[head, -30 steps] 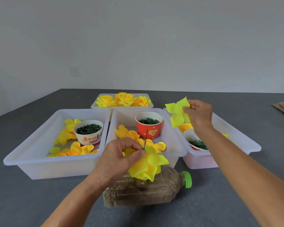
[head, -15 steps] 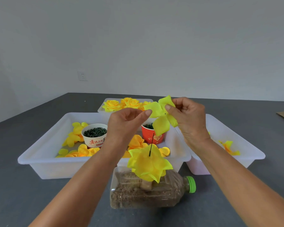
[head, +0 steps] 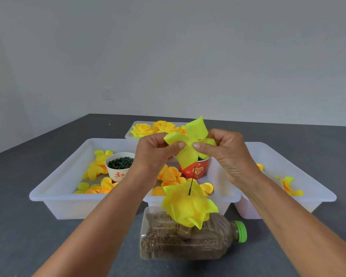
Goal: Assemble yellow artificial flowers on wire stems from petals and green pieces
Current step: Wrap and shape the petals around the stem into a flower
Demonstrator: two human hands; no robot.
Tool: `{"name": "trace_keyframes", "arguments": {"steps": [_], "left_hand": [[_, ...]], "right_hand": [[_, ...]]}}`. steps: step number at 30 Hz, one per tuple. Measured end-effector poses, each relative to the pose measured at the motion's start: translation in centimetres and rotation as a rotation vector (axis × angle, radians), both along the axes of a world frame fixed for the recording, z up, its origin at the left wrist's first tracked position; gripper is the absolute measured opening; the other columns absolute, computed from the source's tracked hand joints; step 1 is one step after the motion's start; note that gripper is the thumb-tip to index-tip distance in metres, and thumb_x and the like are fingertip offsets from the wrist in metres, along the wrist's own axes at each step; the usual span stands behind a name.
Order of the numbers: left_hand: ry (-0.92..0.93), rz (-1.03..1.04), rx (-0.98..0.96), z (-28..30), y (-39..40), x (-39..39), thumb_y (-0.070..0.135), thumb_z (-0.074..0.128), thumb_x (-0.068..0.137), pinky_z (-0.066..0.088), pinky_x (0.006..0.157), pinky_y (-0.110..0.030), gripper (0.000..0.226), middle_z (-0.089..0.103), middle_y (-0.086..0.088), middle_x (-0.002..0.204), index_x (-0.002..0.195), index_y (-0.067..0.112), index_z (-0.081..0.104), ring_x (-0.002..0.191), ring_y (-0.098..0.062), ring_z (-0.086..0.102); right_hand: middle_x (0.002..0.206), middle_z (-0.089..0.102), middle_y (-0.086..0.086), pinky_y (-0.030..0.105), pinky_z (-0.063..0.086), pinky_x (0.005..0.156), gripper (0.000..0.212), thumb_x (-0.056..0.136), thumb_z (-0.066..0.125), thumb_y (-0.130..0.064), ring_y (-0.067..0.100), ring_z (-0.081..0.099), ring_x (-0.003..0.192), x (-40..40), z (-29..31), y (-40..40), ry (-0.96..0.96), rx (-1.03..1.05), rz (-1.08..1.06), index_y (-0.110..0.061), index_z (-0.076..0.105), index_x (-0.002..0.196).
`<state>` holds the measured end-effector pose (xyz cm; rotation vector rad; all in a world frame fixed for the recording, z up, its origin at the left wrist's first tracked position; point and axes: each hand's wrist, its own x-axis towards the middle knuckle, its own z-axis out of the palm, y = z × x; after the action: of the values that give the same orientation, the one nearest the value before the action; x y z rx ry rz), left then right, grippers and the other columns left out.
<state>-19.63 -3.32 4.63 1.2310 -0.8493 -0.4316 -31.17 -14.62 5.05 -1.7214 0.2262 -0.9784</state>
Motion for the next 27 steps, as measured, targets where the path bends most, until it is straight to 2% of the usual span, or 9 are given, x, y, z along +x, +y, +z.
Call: {"name": "trace_keyframes", "arguments": {"steps": [3, 5, 7, 9, 11, 15, 21, 24, 27], "left_hand": [[-0.125, -0.017, -0.074, -0.4, 0.3, 0.1, -0.002, 0.067, 0.077, 0.054, 0.064, -0.026, 0.011, 0.072, -0.005, 0.076, 0.083, 0.007, 0.070, 0.071, -0.016, 0.066], [-0.257, 0.036, -0.060, -0.7, 0.6, 0.2, -0.003, 0.070, 0.076, 0.054, 0.067, -0.031, 0.016, 0.071, -0.006, 0.077, 0.079, 0.013, 0.070, 0.071, -0.017, 0.064], [-0.434, 0.128, -0.036, -1.1, 0.9, 0.3, -0.001, 0.073, 0.075, 0.052, 0.065, -0.025, 0.022, 0.069, 0.004, 0.074, 0.075, 0.021, 0.069, 0.066, -0.008, 0.061], [-0.619, 0.221, -0.057, -1.6, 1.2, 0.4, 0.000, 0.075, 0.073, 0.050, 0.066, -0.019, 0.023, 0.067, 0.012, 0.074, 0.075, 0.022, 0.068, 0.067, -0.005, 0.060], [-0.797, 0.306, -0.119, -2.1, 1.5, 0.4, -0.002, 0.075, 0.070, 0.049, 0.066, -0.021, 0.018, 0.067, 0.006, 0.075, 0.076, 0.014, 0.070, 0.071, -0.010, 0.060], [-1.088, 0.418, -0.162, -3.1, 1.6, 0.7, -0.013, 0.071, 0.057, 0.050, 0.062, -0.038, 0.021, 0.068, -0.009, 0.076, 0.073, 0.001, 0.069, 0.071, -0.027, 0.062], [-1.153, 0.400, -0.153, -3.8, 1.6, 0.6, -0.010, 0.061, 0.056, 0.053, 0.058, -0.039, 0.021, 0.068, -0.009, 0.078, 0.072, 0.000, 0.069, 0.073, -0.027, 0.063], [-1.141, 0.391, -0.149, -3.9, 1.6, 0.5, -0.008, 0.065, 0.060, 0.053, 0.059, -0.039, 0.016, 0.068, -0.009, 0.079, 0.072, 0.000, 0.069, 0.073, -0.027, 0.063], [-1.136, 0.384, -0.144, -3.8, 1.6, 0.4, -0.007, 0.069, 0.061, 0.053, 0.059, -0.039, 0.014, 0.068, -0.008, 0.079, 0.073, 0.001, 0.068, 0.073, -0.027, 0.063]], "right_hand": [[0.082, 0.074, 0.005, 0.023, 0.055, 0.068, 0.017, 0.073, 0.074, 0.000, 0.013, 0.068, 0.073, -0.1, -0.3, 0.1, 0.023, -0.069, -0.012, -0.013, 0.071, 0.083], [0.085, 0.073, 0.008, 0.029, 0.056, 0.074, 0.019, 0.075, 0.073, 0.001, 0.018, 0.069, 0.078, -0.2, -0.6, 0.3, 0.012, -0.151, -0.022, -0.014, 0.072, 0.086], [0.082, 0.071, 0.013, 0.037, 0.053, 0.074, 0.017, 0.075, 0.073, 0.001, 0.028, 0.066, 0.077, -0.3, -1.1, 0.4, -0.025, -0.279, -0.084, -0.013, 0.072, 0.083], [0.077, 0.068, 0.008, 0.037, 0.050, 0.073, 0.014, 0.073, 0.075, 0.000, 0.029, 0.063, 0.076, -0.5, -1.6, 0.5, -0.067, -0.432, -0.177, -0.012, 0.071, 0.079], [0.076, 0.066, 0.002, 0.034, 0.050, 0.074, 0.012, 0.068, 0.073, 0.002, 0.026, 0.063, 0.078, -0.7, -2.1, 0.6, -0.118, -0.622, -0.283, -0.007, 0.071, 0.075], [0.074, 0.068, 0.006, 0.042, 0.051, 0.071, 0.023, 0.055, 0.070, 0.019, 0.029, 0.063, 0.080, -1.1, -2.9, 0.7, -0.185, -0.943, -0.456, 0.001, 0.070, 0.068], [0.073, 0.070, 0.003, 0.042, 0.048, 0.070, 0.017, 0.061, 0.074, 0.013, 0.026, 0.064, 0.079, -1.2, -3.7, 0.5, -0.213, -1.076, -0.562, -0.002, 0.069, 0.065], [0.074, 0.070, 0.003, 0.043, 0.048, 0.070, 0.016, 0.062, 0.071, 0.013, 0.028, 0.065, 0.079, -1.2, -4.0, 0.4, -0.203, -1.080, -0.568, -0.003, 0.069, 0.066], [0.074, 0.070, 0.004, 0.043, 0.049, 0.069, 0.006, 0.070, 0.068, 0.001, 0.029, 0.065, 0.079, -1.3, -4.0, 0.4, -0.181, -1.077, -0.535, -0.003, 0.070, 0.067]]}}
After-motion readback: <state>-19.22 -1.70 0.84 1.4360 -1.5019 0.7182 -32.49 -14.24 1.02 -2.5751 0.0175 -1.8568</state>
